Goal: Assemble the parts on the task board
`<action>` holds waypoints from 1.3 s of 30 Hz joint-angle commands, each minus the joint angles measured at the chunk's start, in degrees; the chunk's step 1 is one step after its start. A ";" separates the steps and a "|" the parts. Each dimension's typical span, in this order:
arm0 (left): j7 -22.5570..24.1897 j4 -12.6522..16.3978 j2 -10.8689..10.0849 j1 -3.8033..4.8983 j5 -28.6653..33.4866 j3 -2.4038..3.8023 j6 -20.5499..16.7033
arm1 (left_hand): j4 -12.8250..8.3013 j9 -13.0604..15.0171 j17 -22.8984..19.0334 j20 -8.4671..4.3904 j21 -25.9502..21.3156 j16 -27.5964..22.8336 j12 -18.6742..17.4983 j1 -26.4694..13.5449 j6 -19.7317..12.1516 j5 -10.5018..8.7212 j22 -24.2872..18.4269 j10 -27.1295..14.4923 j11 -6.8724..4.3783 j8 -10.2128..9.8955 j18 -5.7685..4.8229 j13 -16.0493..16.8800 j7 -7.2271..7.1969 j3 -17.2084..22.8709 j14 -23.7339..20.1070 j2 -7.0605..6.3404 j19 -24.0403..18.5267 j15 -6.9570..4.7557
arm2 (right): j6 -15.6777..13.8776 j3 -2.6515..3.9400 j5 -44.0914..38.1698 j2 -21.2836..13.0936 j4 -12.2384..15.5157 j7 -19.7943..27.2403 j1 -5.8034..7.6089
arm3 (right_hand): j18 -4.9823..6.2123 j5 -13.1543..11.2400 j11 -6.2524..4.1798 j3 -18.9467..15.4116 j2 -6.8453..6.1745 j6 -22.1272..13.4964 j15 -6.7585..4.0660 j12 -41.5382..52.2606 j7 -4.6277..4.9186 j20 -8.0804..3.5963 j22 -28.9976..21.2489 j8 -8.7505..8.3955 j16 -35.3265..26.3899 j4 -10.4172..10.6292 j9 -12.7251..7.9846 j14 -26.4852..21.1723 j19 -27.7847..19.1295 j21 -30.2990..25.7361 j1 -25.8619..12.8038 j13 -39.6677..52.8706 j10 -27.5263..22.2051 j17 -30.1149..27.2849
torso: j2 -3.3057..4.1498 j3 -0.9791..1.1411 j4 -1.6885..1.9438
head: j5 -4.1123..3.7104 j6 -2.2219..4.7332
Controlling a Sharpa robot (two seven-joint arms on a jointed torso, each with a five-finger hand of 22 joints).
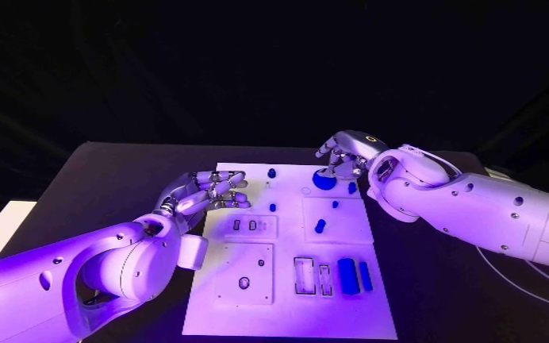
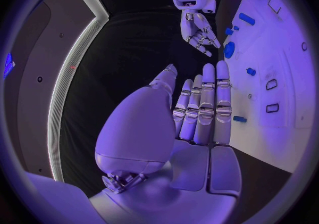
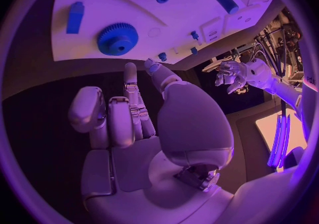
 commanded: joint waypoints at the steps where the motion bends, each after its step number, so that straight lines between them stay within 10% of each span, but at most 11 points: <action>1: 0.06 0.06 -0.03 0.07 0.06 0.04 1.43 | -0.37 0.02 0.05 0.13 0.34 -0.22 -0.39 0.39 -0.10 -0.22 0.05 -0.16 0.31 -0.21 0.70 -0.06 0.33 -0.06 -0.47 0.03 -0.41 -0.04 | 5.29 0.01 5.68 -0.72 -0.22 -2.50 0.04 | -0.96 1.94 -0.01 -5.12 0.01 -0.87 -0.44 9.86 0.12 -0.02 2.05 0.72 1.73 2.50 0.40 3.13 0.43 1.42 1.66 10.20 -4.86 2.04 | -0.03 0.22 -0.22 | -0.19 0.04; 13: 0.02 -0.14 0.16 0.06 0.06 0.04 1.58 | -0.42 0.02 0.10 0.14 0.35 -0.22 -0.41 0.43 -0.11 -0.21 0.07 -0.16 0.31 -0.23 0.70 -0.06 0.32 -0.02 -0.47 0.05 -0.43 -0.04 | 7.47 0.01 5.24 0.28 -2.91 -3.77 -0.04 | -1.80 2.34 0.52 -10.68 1.52 -1.49 0.18 35.04 0.53 0.68 7.66 2.16 5.78 7.95 1.01 3.85 2.00 4.97 5.20 37.83 -7.67 7.90 | -0.01 -0.02 0.12 | -0.53 -0.11; 39: -0.16 -0.30 0.22 0.06 0.06 0.03 1.54 | -0.50 0.03 0.19 0.14 0.39 -0.24 -0.45 0.48 -0.10 -0.21 0.11 -0.15 0.30 -0.26 0.71 -0.05 0.31 0.03 -0.46 0.10 -0.47 -0.04 | 11.80 -0.03 2.81 2.60 -4.07 -6.92 -0.18 | -2.84 2.46 0.47 -11.99 3.02 0.07 0.26 53.79 0.37 0.77 13.52 3.47 9.33 9.30 1.38 4.86 4.62 8.28 6.99 58.40 1.02 14.27 | 0.00 -0.09 0.18 | -0.57 -0.65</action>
